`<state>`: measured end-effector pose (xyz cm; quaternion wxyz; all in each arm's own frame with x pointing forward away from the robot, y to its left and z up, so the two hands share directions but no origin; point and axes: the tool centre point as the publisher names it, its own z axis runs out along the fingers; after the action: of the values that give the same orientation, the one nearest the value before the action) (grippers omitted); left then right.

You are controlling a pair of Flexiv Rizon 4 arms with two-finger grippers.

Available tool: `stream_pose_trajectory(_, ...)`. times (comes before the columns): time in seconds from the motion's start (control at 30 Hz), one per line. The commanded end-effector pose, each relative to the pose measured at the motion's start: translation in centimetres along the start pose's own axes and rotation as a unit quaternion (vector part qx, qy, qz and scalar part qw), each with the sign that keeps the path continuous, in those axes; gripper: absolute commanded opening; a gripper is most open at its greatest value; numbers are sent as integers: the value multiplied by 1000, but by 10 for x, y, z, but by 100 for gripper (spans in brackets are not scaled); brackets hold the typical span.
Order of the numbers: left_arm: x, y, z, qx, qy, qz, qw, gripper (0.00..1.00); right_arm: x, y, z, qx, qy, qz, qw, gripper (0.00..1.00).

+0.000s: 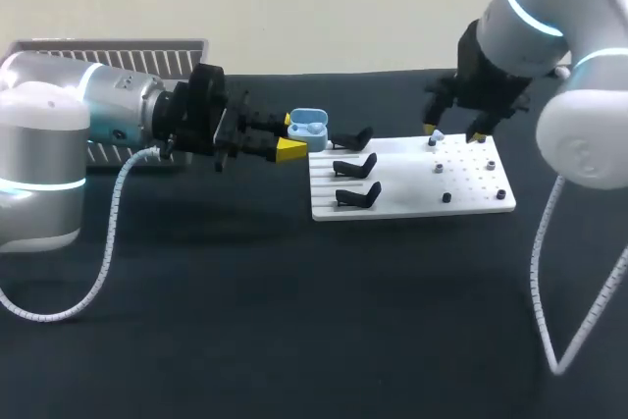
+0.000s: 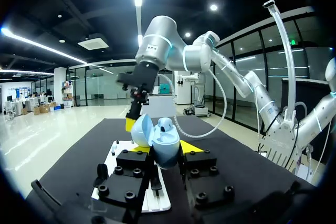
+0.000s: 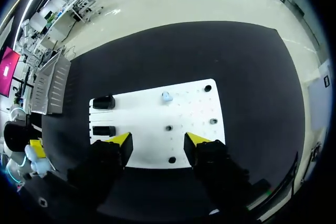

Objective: Pick up each earbud case from the left stands, insert the matching earbuds, close the lid, and place the case in the box.

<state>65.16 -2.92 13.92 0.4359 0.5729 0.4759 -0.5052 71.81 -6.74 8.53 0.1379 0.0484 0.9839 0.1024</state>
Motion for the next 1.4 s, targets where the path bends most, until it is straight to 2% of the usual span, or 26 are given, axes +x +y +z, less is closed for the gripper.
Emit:
stream_pose_trajectory(0.03, 1, -1, 0, -2, -1, 2, 1000, 0, -13, 5, 21, 3, 3, 2, 1000, 58)
stream_pose_trajectory(0.3, 1, -1, 0, -2, -1, 2, 1000, 0, -20, -1, 41, 4, 15, 4, 1000, 50)
stream_pose_trajectory(0.77, 1, -1, 0, -2, -1, 2, 1000, 0, -34, -6, 56, -12, 15, 9, 1000, 52)
stream_pose_trajectory(1.4, 1, -1, 0, -2, -1, 2, 1000, 0, -36, -12, 70, -23, 32, 20, 999, 43)
